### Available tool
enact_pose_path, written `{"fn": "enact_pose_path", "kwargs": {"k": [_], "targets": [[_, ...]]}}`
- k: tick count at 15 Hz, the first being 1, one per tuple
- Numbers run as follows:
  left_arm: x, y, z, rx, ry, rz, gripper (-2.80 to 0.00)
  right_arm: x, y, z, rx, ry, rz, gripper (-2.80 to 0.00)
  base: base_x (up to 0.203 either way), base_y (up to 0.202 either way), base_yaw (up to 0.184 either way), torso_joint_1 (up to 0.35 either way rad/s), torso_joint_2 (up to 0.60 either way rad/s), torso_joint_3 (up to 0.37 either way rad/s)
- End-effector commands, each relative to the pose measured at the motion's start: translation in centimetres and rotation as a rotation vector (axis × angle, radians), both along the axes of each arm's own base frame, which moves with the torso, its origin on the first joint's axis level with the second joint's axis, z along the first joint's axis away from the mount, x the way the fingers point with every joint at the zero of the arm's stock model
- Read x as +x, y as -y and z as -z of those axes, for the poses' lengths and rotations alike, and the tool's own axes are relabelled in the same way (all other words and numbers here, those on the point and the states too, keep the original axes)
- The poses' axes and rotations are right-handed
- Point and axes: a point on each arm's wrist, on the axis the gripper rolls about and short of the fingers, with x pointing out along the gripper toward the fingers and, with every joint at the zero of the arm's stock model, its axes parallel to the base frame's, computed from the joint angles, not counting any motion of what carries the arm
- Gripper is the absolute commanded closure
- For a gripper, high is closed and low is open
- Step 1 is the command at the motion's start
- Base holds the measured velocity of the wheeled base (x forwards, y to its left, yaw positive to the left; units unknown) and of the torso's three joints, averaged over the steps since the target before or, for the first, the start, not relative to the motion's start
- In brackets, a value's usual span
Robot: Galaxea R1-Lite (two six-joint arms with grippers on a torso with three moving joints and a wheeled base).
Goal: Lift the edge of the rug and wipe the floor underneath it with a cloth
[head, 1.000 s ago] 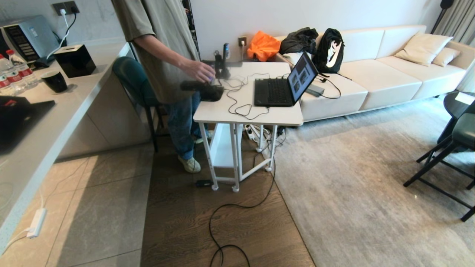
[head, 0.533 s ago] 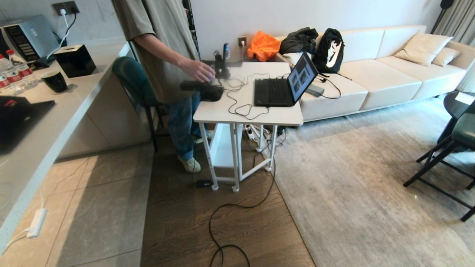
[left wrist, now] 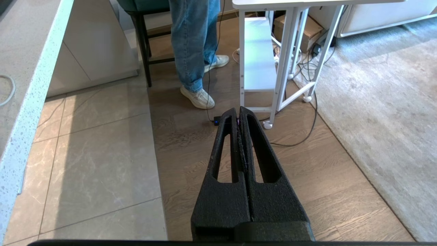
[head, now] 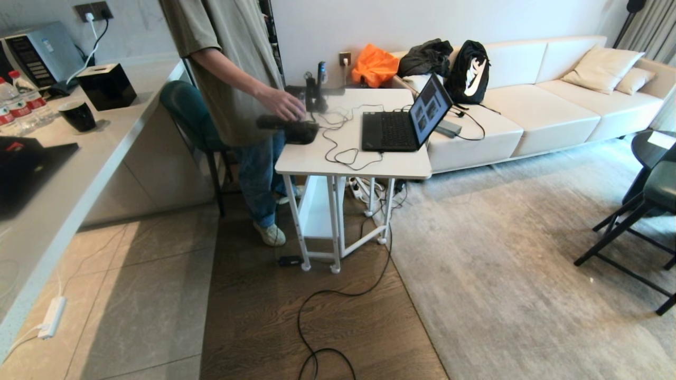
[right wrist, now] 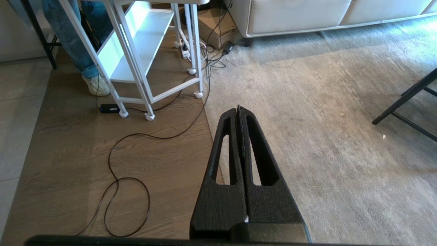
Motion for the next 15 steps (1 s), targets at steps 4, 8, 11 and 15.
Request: {"fn": "enact_pose_path", "kwargs": {"k": [4, 8, 11, 15], "targets": [[0.01, 0.00, 0.00, 0.001, -0.001, 0.000, 0.00, 0.01, 0.00, 0.00, -0.001, -0.002, 0.000, 0.00, 0.000, 0.000, 0.000, 0.000, 0.00, 0.000], [0.01, 0.00, 0.00, 0.001, -0.001, 0.000, 0.00, 0.01, 0.00, 0.00, -0.001, -0.002, 0.000, 0.00, 0.001, -0.001, -0.019, 0.001, 0.00, 0.001], [0.01, 0.00, 0.00, 0.001, -0.001, 0.000, 0.00, 0.01, 0.00, 0.00, -0.001, -0.002, 0.000, 0.00, 0.003, 0.005, -0.160, 0.003, 0.01, 0.003], [0.01, 0.00, 0.00, 0.001, -0.001, 0.000, 0.00, 0.01, 0.00, 0.00, -0.001, -0.002, 0.000, 0.00, 0.001, 0.008, -0.175, 0.002, 0.00, 0.004]]}}
